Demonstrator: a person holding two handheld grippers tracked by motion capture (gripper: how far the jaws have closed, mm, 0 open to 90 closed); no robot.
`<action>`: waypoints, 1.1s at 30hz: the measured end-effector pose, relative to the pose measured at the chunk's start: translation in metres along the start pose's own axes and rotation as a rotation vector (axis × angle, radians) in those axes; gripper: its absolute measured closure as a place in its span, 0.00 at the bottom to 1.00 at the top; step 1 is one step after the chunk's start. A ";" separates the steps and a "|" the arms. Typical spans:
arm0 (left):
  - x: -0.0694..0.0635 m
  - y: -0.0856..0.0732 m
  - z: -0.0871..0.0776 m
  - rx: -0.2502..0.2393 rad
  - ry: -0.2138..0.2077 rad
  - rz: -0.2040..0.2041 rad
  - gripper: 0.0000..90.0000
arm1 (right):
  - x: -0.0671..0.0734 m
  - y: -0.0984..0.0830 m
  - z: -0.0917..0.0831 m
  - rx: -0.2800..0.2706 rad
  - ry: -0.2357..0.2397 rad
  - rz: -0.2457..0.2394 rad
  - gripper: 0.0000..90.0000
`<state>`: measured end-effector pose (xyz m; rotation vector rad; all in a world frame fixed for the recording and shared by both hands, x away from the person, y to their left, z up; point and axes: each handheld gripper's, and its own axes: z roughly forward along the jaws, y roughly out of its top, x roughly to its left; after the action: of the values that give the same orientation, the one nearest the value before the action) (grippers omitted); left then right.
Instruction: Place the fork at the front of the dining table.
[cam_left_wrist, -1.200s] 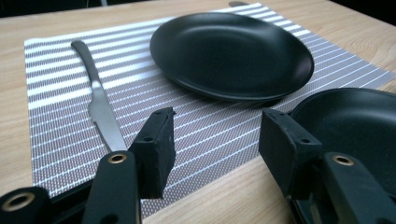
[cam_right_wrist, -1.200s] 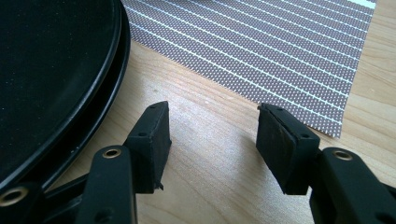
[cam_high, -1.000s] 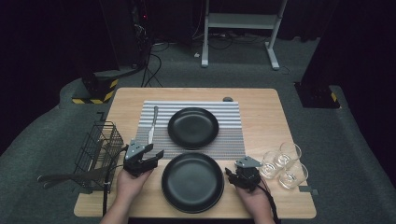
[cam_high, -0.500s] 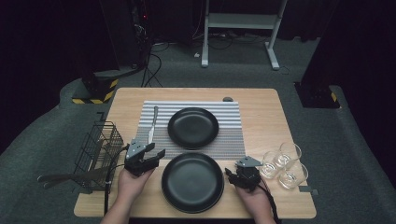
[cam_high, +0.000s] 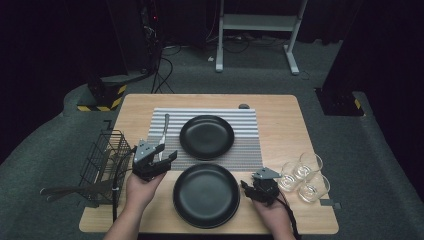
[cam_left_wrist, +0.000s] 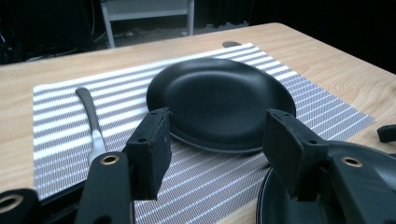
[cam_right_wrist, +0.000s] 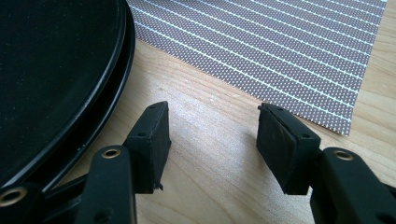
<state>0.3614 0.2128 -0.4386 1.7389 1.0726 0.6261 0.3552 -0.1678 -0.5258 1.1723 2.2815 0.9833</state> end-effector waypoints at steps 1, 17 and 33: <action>0.000 0.002 -0.001 -0.003 0.002 0.003 0.46 | 0.000 0.000 0.000 0.000 0.000 0.000 0.49; 0.013 0.022 -0.017 -0.033 0.049 -0.005 0.45 | 0.000 0.000 0.000 0.000 -0.001 -0.003 0.49; 0.034 0.039 -0.042 -0.060 0.119 0.008 0.44 | 0.001 0.000 -0.001 0.001 -0.004 0.001 0.49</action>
<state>0.3595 0.2555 -0.3879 1.6724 1.1172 0.7671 0.3542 -0.1677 -0.5257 1.1743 2.2790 0.9796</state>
